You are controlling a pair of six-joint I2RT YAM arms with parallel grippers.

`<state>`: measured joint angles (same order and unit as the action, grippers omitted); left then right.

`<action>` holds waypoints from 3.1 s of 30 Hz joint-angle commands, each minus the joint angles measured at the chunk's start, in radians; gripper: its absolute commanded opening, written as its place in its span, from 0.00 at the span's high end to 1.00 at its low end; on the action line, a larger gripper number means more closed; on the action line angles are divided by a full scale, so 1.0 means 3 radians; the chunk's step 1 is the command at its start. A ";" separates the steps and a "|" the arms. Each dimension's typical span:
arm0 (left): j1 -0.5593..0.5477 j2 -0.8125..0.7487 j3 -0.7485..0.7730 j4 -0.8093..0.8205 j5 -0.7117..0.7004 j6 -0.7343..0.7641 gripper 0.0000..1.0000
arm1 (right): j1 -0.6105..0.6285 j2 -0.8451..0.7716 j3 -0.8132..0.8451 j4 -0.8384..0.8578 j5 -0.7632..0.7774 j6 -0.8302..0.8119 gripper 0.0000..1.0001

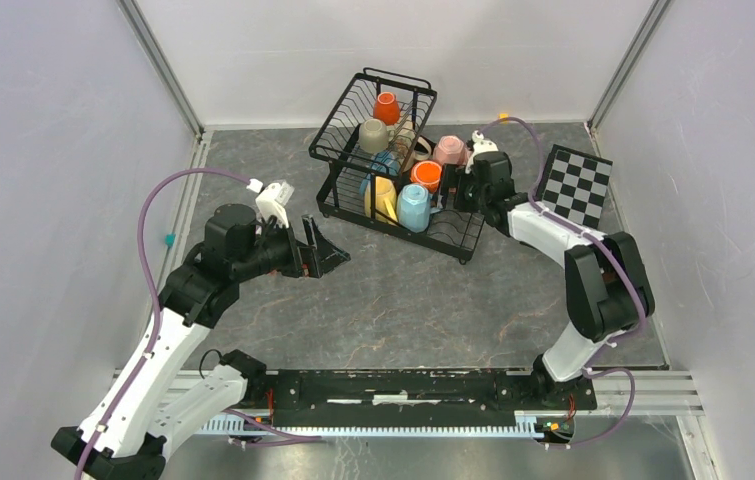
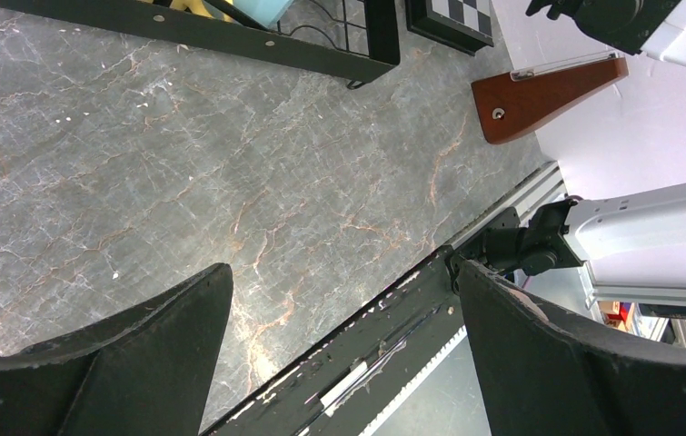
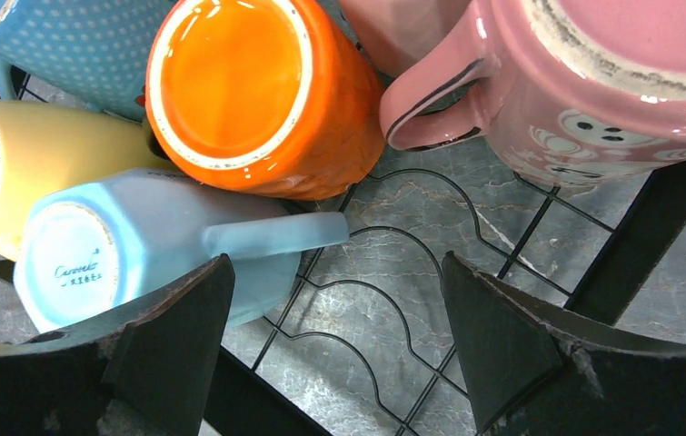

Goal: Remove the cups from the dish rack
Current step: Unload the cup from the dish rack.

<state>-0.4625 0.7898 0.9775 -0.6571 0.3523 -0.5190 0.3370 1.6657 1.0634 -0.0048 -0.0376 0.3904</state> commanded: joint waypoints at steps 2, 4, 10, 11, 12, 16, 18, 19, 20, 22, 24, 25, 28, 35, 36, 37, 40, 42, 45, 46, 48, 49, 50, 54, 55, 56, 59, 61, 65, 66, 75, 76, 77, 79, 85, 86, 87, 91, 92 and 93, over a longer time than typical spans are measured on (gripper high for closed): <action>-0.0023 -0.0040 0.0035 0.0005 0.0102 -0.0135 0.00 | -0.0011 0.0079 0.0146 0.0198 0.0080 0.0275 0.10; -0.0023 -0.0045 0.0030 -0.0004 0.0103 -0.0136 0.00 | -0.0013 0.0089 0.0150 0.0182 0.0105 0.0320 0.11; -0.0023 -0.0059 0.0014 -0.0009 0.0104 -0.0137 0.00 | -0.0015 -0.0095 0.0007 0.0338 0.0075 0.0401 0.12; -0.0025 -0.0056 0.0019 -0.0012 0.0108 -0.0137 0.00 | -0.0015 -0.0137 -0.0002 0.0343 0.0064 0.0403 0.12; -0.0023 -0.0056 0.0017 -0.0009 0.0109 -0.0139 0.00 | -0.0019 -0.0194 -0.0015 0.0347 0.0064 0.0402 0.12; -0.0023 -0.0046 0.0023 -0.0010 0.0106 -0.0137 0.00 | -0.0014 -0.0271 -0.0002 0.0368 0.0017 0.0395 0.12; -0.0024 -0.0032 0.0024 -0.0007 0.0109 -0.0141 0.00 | -0.0009 -0.0248 0.0036 0.0364 -0.0031 0.0400 0.11; -0.0026 -0.0023 0.0029 -0.0008 0.0107 -0.0143 0.00 | 0.0001 -0.0220 0.0064 0.0369 -0.0057 0.0402 0.11; -0.0023 -0.0011 0.0032 -0.0009 0.0109 -0.0144 0.00 | 0.0012 -0.0195 0.0095 0.0360 -0.0071 0.0406 0.11; -0.0023 -0.0008 0.0039 -0.0006 0.0106 -0.0151 0.00 | 0.0070 -0.0133 0.0180 0.0313 -0.0057 0.0402 0.11; -0.0025 -0.0012 0.0040 -0.0012 0.0101 -0.0152 0.00 | 0.0131 -0.0073 0.0242 0.0293 -0.0027 0.0381 0.10; -0.0025 -0.0023 0.0036 -0.0010 0.0100 -0.0151 0.00 | 0.0165 -0.0050 0.0261 0.0283 -0.0011 0.0380 0.09; -0.0023 -0.0034 0.0026 -0.0009 0.0103 -0.0151 0.00 | 0.0212 -0.0020 0.0261 0.0311 0.0018 0.0399 0.08; -0.0023 -0.0052 0.0014 -0.0026 0.0099 -0.0151 0.00 | 0.0284 0.0039 0.0308 0.0348 0.0018 0.0408 0.06; -0.0028 -0.0052 0.0014 -0.0024 0.0099 -0.0149 0.00 | 0.0299 0.0049 0.0314 0.0348 0.0023 0.0407 0.06; -0.0022 -0.0050 0.0014 -0.0027 0.0093 -0.0151 0.00 | 0.0312 0.0057 0.0314 0.0353 0.0023 0.0409 0.05; -0.0027 -0.0045 0.0010 -0.0026 0.0091 -0.0149 0.00 | 0.0343 0.0094 0.0304 0.0376 0.0010 0.0408 0.05; -0.0023 -0.0044 0.0001 -0.0027 0.0092 -0.0150 0.00 | 0.0359 0.0102 0.0289 0.0392 0.0013 0.0407 0.04; -0.0023 -0.0049 -0.0011 -0.0027 0.0088 -0.0146 0.00 | 0.0378 0.0100 0.0254 0.0430 -0.0005 0.0414 0.04; -0.0023 -0.0048 -0.0016 -0.0025 0.0086 -0.0145 0.00 | 0.0379 0.0089 0.0231 0.0459 -0.0022 0.0421 0.04; -0.0024 -0.0058 -0.0027 -0.0028 0.0085 -0.0149 0.00 | 0.0382 0.0061 0.0188 0.0513 -0.0037 0.0437 0.04; -0.0024 -0.0055 -0.0029 -0.0028 0.0085 -0.0149 0.00 | 0.0383 0.0046 0.0169 0.0531 -0.0038 0.0440 0.03; -0.0023 -0.0055 -0.0032 -0.0029 0.0087 -0.0152 0.00 | 0.0386 0.0037 0.0158 0.0533 -0.0042 0.0446 0.03; -0.0025 -0.0055 -0.0032 -0.0028 0.0088 -0.0157 0.00 | 0.0389 0.0021 0.0133 0.0548 -0.0054 0.0441 0.03; -0.0023 -0.0054 -0.0036 -0.0028 0.0088 -0.0157 0.00 | 0.0390 0.0026 0.0133 0.0548 -0.0072 0.0431 0.03; -0.0024 -0.0050 -0.0035 -0.0028 0.0087 -0.0154 0.00 | 0.0397 0.0039 0.0146 0.0531 -0.0073 0.0422 0.03; -0.0023 -0.0045 -0.0045 -0.0024 0.0089 -0.0164 0.00 | 0.0427 0.0085 0.0203 0.0451 -0.0030 0.0368 0.03; -0.0023 -0.0046 -0.0042 -0.0028 0.0086 -0.0166 0.00 | 0.0453 0.0100 0.0196 0.0445 -0.0004 0.0353 0.03; -0.0024 -0.0034 -0.0042 -0.0028 0.0086 -0.0168 0.00 | 0.0492 0.0156 0.0213 0.0406 0.0050 0.0338 0.03; -0.0023 -0.0034 -0.0038 -0.0025 0.0086 -0.0168 0.00 | 0.0501 0.0173 0.0229 0.0379 0.0079 0.0332 0.03; -0.0026 -0.0040 -0.0042 -0.0025 0.0078 -0.0187 0.00 | 0.0523 0.0166 0.0286 0.0027 0.0524 0.0280 0.06; -0.0023 -0.0037 -0.0042 -0.0024 0.0077 -0.0191 0.00 | 0.0519 0.0152 0.0285 0.0026 0.0582 0.0271 0.07; -0.0023 -0.0031 -0.0042 -0.0027 0.0078 -0.0195 0.00 | 0.0519 0.0142 0.0284 -0.0070 0.0623 0.0260 0.08; -0.0023 -0.0025 -0.0038 -0.0028 0.0078 -0.0194 0.00 | 0.0522 0.0105 0.0280 -0.0141 0.0702 0.0233 0.08; -0.0029 -0.0006 -0.0041 -0.0025 0.0079 -0.0198 0.00 | 0.0522 -0.0067 0.0198 -0.0243 0.0827 0.0163 0.08; -0.0033 0.0000 -0.0042 -0.0027 0.0080 -0.0200 0.00 | 0.0523 -0.0097 0.0186 -0.0258 0.0839 0.0155 0.08; -0.0028 -0.0003 -0.0042 -0.0028 0.0075 -0.0202 0.00 | 0.0522 -0.0112 0.0181 -0.0276 0.0852 0.0143 0.08; -0.0028 0.0003 -0.0071 0.0013 0.0086 -0.0216 0.00 | 0.0523 -0.0148 0.0173 -0.0327 0.0862 0.0120 0.07; -0.0028 0.0001 -0.0081 0.0023 0.0092 -0.0224 0.00 | 0.0520 -0.0133 0.0181 -0.0326 0.0839 0.0113 0.07; -0.0028 0.0005 -0.0087 0.0023 0.0092 -0.0226 0.00 | 0.0520 -0.0122 0.0200 -0.0344 0.0817 0.0110 0.07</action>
<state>-0.4671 0.7921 0.9615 -0.6781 0.3519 -0.5526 0.5030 1.6459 1.1309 -0.0654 0.1539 0.4587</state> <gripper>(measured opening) 0.996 0.929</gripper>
